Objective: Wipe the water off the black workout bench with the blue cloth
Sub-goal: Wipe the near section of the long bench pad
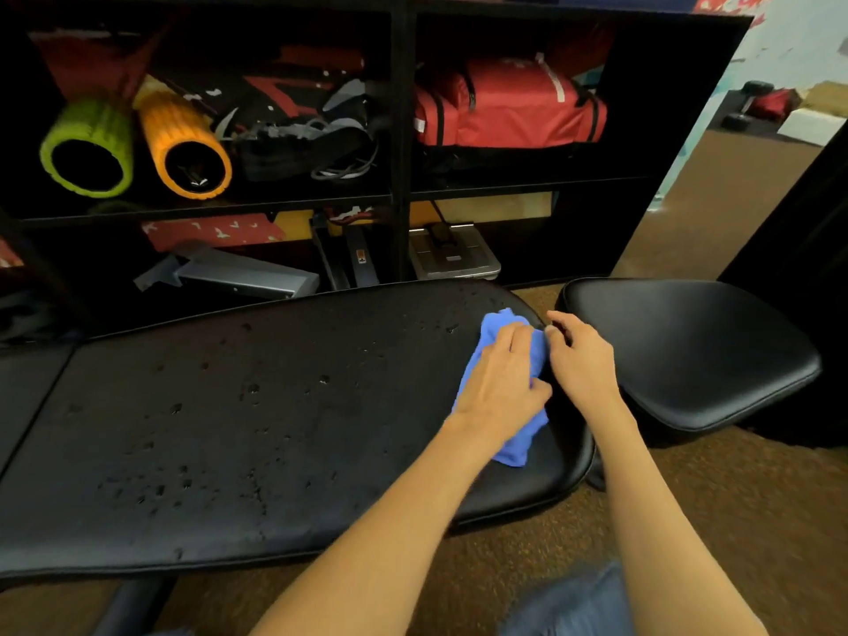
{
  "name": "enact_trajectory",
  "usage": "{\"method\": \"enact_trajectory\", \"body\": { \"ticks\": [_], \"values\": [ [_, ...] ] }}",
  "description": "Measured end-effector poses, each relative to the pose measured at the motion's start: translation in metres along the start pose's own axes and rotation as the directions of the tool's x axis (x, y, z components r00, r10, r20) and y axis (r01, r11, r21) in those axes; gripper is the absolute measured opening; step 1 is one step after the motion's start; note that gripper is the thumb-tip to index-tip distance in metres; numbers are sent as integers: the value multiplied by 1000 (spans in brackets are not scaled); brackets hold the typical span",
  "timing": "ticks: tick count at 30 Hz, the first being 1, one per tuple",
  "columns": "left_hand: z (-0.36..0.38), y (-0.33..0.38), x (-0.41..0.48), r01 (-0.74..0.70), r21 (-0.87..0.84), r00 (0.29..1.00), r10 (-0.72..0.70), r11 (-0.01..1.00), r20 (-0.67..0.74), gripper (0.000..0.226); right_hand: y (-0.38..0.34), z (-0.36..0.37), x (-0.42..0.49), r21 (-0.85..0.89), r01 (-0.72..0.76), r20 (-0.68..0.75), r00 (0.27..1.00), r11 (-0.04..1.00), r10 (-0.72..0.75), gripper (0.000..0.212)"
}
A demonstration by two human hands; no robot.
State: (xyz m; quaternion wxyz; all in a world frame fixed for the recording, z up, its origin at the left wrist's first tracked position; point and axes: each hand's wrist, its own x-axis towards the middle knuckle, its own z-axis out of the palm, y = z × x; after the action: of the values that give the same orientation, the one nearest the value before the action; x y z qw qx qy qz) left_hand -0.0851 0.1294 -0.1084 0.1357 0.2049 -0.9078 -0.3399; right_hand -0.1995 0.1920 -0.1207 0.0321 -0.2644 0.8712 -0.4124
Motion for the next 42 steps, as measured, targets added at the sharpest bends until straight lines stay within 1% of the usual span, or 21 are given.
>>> {"method": "enact_trajectory", "body": {
  "ticks": [3, 5, 7, 9, 11, 13, 15, 17, 18, 20, 21, 23, 26, 29, 31, 32, 34, 35, 38, 40, 42],
  "values": [
    [-7, -10, -1, -147, -9, 985, 147, 989, 88, 54, 5, 10, 3, -19, 10, 42, 999, 1000, -10, 33],
    [-5, -15, 0, -202, 28, 974, 198, 979, 106, 59, 6, 12, 4, -2, 19, 71, 997, 1000, -19, 36],
    [-4, -21, 11, -232, 82, 970, 225, 969, 94, 62, 5, 10, 4, 52, 21, 56, 998, 998, -24, 35],
    [-1, -25, 30, -211, 151, 976, 200, 966, 85, 63, 3, 8, 2, 96, 4, 29, 1000, 995, -7, 33],
    [2, -26, 51, -155, 192, 988, 147, 969, 55, 63, 5, 8, 2, 110, -6, 25, 1000, 994, 3, 32],
    [3, -22, 67, -90, 191, 996, 87, 977, 24, 60, 10, 9, 4, 113, -24, 30, 999, 993, 20, 32],
    [6, -18, 75, -60, 182, 998, 63, 981, -11, 58, 13, 9, 6, 134, -34, 25, 999, 990, 31, 32],
    [8, -15, 72, -69, 157, 996, 77, 985, -43, 63, 12, 9, 7, 150, -40, 20, 999, 988, 38, 32],
    [9, -14, 67, -70, 135, 997, 75, 988, -33, 58, 12, 9, 7, 152, -46, 18, 999, 987, 44, 32],
    [9, -16, 55, -113, 105, 994, 112, 988, 12, 42, 13, 8, 7, 131, -47, 8, 999, 990, 47, 31],
    [8, -16, 50, -152, 99, 988, 150, 983, 27, 40, 13, 7, 8, 108, -36, 6, 999, 993, 36, 29],
    [3, -18, 43, -208, 83, 977, 204, 975, 54, 43, 13, 7, 9, 84, -19, 14, 1000, 996, 18, 27],
    [-2, -23, 53, -222, 58, 973, 217, 973, 74, 40, 13, 8, 10, 90, -25, 28, 999, 996, 23, 28],
    [-8, -26, 73, -232, 86, 971, 225, 969, 84, 32, 14, 10, 10, 68, -14, 37, 999, 998, 12, 24],
    [-12, -30, 85, -224, 101, 972, 215, 969, 96, 32, 14, 11, 9, 56, 0, 49, 999, 998, -3, 27],
    [-15, -34, 91, -188, 114, 979, 177, 975, 103, 33, 14, 12, 9, 43, -4, 58, 998, 999, 2, 32],
    [-20, -47, 103, -77, 133, 995, 67, 988, 74, 32, 15, 11, 9, 9, -11, 68, 998, 1000, 11, 39],
    [-22, -53, 106, -29, 138, 999, 25, 990, 32, 29, 14, 11, 9, -3, -5, 69, 998, 1000, 5, 40],
    [-21, -55, 95, 57, 162, 994, -41, 985, -101, 31, 13, 12, 10, -36, 17, 55, 998, 999, -15, 41],
    [-12, -48, 80, 51, 191, 989, -22, 980, -148, 35, 13, 13, 12, -44, 21, 34, 999, 999, -20, 40],
    [0, -37, 69, -2, 160, 989, 25, 987, -145, 39, 12, 14, 11, -36, 34, 31, 999, 999, -33, 34]
  ]
}}
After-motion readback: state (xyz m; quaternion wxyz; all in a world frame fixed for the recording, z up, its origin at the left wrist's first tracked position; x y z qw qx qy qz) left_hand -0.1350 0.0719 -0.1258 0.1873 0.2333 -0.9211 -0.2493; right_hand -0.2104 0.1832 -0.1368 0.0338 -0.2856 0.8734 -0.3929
